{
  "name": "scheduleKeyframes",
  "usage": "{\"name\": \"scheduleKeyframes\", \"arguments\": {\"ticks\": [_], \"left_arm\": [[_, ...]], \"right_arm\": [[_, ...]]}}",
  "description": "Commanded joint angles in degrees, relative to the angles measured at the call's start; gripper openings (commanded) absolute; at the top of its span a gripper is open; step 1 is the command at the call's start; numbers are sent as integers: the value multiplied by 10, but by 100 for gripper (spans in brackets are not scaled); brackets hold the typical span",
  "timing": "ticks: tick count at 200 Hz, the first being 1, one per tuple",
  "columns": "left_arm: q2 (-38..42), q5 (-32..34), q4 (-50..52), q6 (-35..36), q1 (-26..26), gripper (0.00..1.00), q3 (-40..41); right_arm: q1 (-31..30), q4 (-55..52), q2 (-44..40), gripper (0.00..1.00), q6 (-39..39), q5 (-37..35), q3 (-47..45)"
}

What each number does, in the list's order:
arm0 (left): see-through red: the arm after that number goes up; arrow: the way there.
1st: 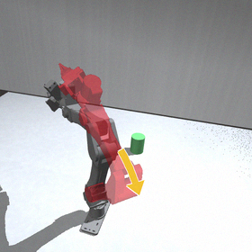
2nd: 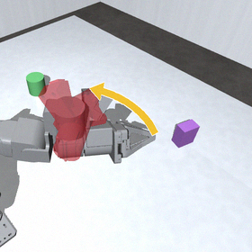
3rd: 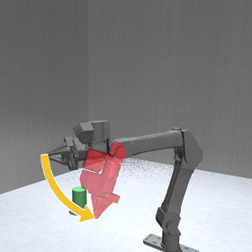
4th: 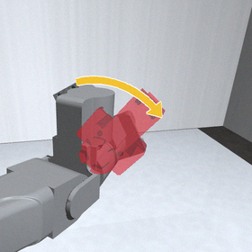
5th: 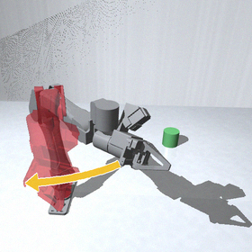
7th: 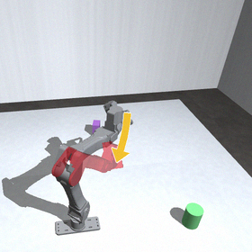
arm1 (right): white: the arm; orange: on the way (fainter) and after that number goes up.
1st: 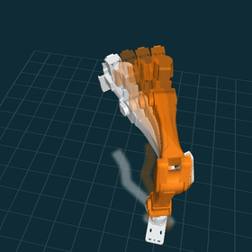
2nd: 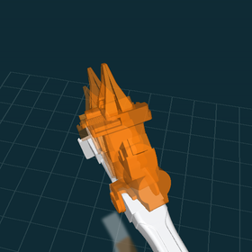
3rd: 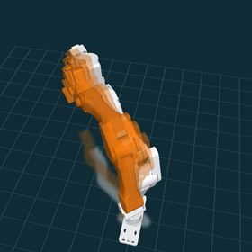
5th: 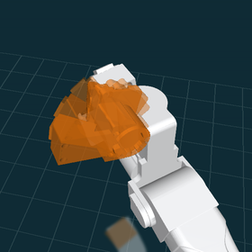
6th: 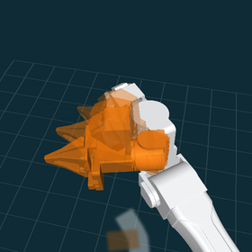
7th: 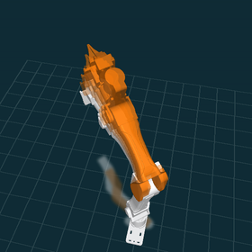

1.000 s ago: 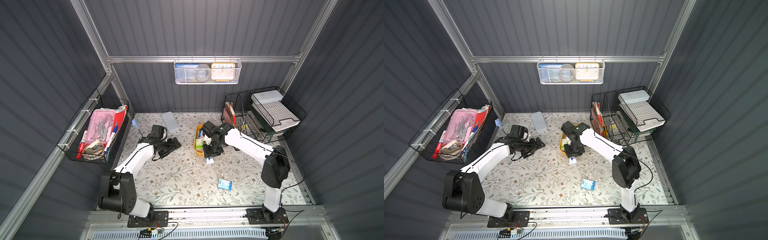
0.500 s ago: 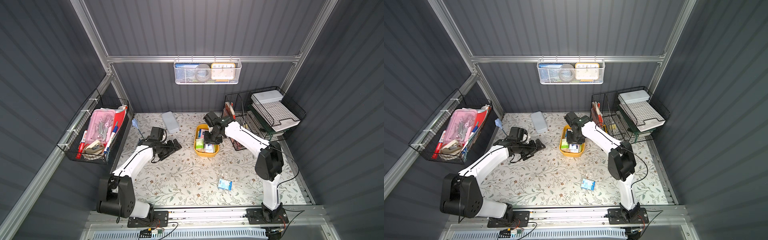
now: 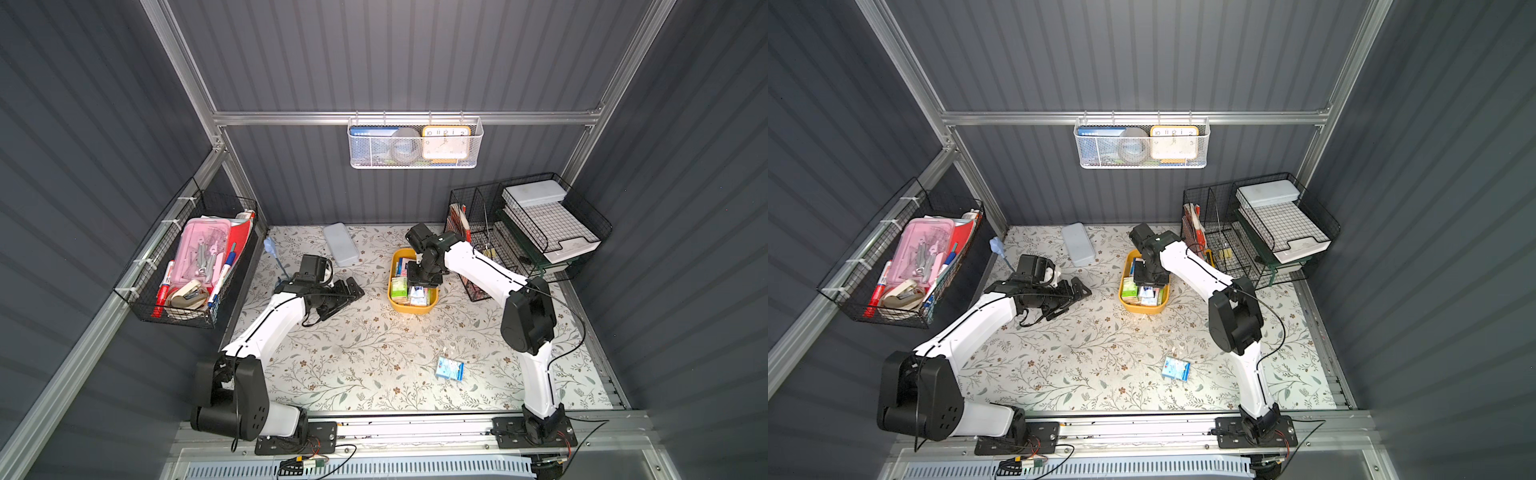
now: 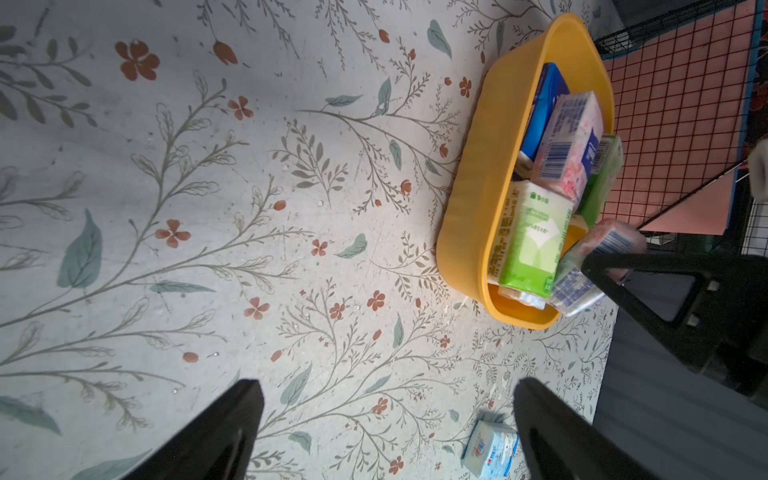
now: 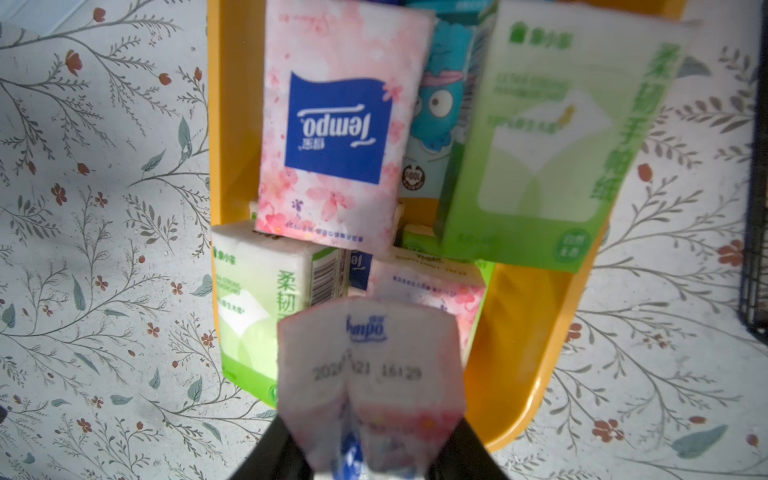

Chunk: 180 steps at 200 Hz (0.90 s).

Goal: Put the pocket tissues into the storage box
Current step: Place the pocket tissues in the storage box.

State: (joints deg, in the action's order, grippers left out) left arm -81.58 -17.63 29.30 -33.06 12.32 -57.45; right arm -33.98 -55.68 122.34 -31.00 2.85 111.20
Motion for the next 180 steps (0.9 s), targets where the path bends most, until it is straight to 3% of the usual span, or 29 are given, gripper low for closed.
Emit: {"name": "scheduleKeyframes", "arguments": {"ticks": [1,47,97,147,180], "left_arm": [[10,-6,0,0,-4,99,7],[18,2,4,-1,-3,99,10],[20,4,5,-3,-4,99,14],[18,-4,1,0,-4,99,14],[11,-10,4,10,-4,99,5]], "right_arm": [[3,-8,21,43,1,6,25],[3,-29,47,48,5,8,54],[3,-33,41,65,8,-14,56],[3,-47,-3,77,39,-50,69],[1,-39,-66,79,105,-37,8]]}}
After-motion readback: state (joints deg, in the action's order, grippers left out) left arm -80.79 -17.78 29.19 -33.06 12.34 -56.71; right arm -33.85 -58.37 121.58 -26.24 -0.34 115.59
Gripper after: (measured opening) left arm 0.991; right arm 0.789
